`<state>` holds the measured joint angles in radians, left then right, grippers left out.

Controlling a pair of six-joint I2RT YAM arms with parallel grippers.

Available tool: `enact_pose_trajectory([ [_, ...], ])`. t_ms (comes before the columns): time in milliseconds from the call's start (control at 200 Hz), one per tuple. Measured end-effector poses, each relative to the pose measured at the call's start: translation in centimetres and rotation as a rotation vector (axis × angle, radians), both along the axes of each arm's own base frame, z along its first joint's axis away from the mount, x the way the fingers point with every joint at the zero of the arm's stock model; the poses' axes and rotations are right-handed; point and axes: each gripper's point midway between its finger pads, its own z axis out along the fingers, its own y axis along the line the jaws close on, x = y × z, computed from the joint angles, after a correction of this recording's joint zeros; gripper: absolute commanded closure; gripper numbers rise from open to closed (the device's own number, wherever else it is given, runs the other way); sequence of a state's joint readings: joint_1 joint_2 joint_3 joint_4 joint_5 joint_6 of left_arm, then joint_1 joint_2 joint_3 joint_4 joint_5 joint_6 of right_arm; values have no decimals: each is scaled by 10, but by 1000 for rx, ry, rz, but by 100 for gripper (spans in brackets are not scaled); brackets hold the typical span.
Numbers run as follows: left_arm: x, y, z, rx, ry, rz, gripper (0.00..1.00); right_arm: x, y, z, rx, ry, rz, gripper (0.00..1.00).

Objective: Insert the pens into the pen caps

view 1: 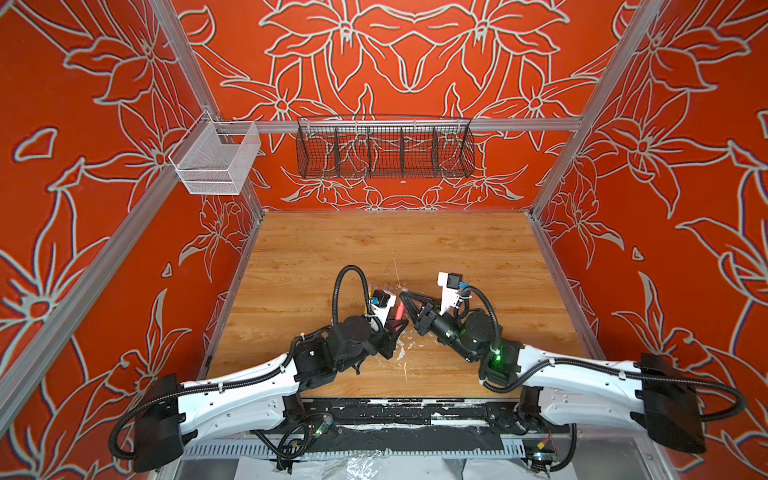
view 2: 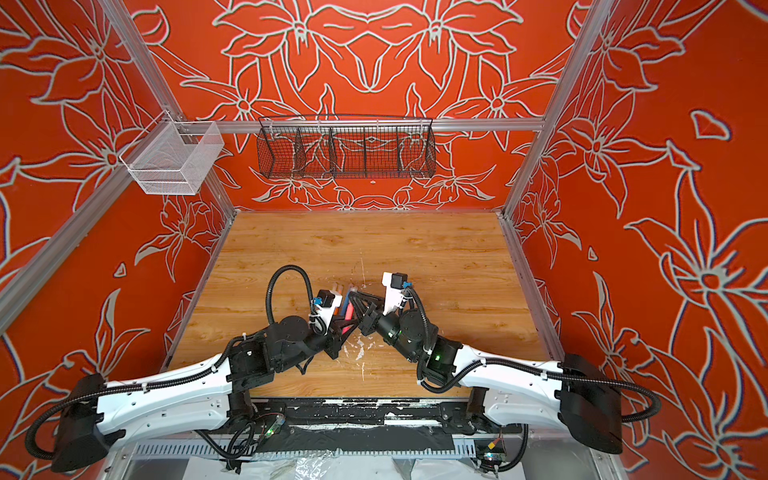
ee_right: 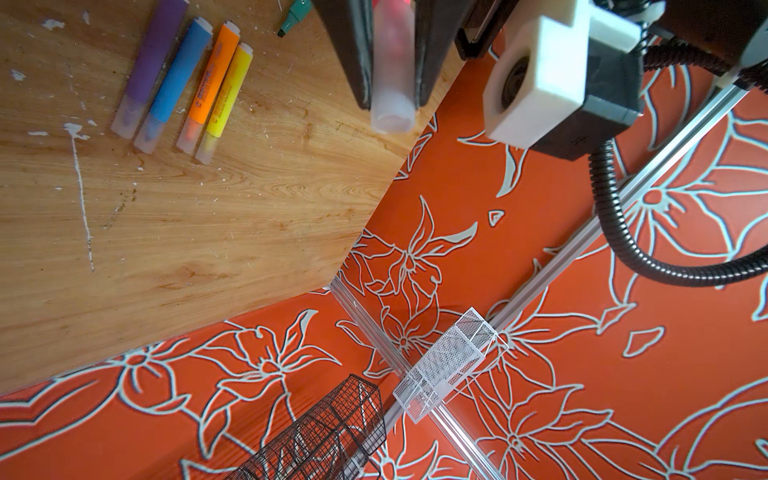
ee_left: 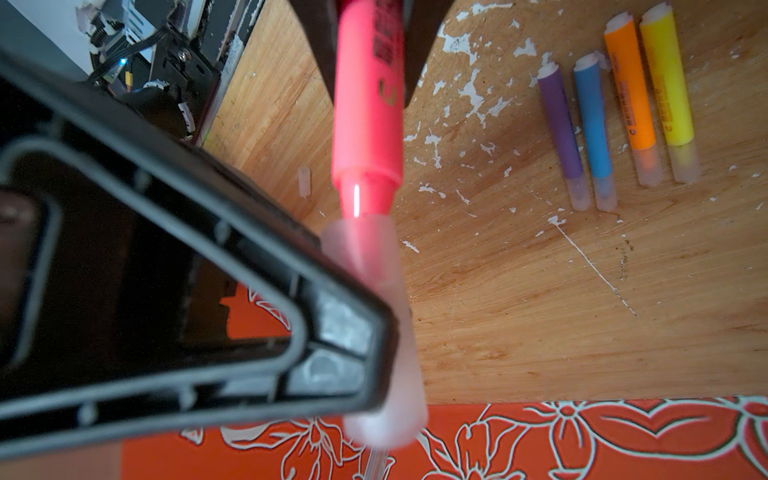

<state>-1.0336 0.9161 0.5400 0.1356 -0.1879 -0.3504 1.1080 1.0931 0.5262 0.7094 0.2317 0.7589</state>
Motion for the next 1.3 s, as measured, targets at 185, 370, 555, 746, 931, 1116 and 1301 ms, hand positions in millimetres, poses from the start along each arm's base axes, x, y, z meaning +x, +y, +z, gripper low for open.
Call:
enact_pose_trajectory([
  [185, -1, 1, 1, -16, 2, 3, 100, -3, 1, 2, 5, -8, -14, 73],
  [370, -1, 3, 14, -61, -26, 4, 100, -12, 7, -7, -30, -2, 14, 59],
  [555, -2, 3, 17, -67, -34, -1, 100, -12, 0, -7, -55, -8, -9, 45],
  [746, -4, 2, 17, -55, -47, -17, 100, -11, -20, 13, -65, -24, -64, 38],
  [931, -7, 0, 15, -36, -56, -44, 100, -8, -27, 41, -46, -48, -96, 37],
  [1116, -9, -1, 14, -24, -63, -64, 100, -4, -18, 39, -84, -38, -96, 39],
  [1301, -11, -2, 14, -20, -64, -78, 100, -1, -10, 33, -120, -25, -95, 48],
])
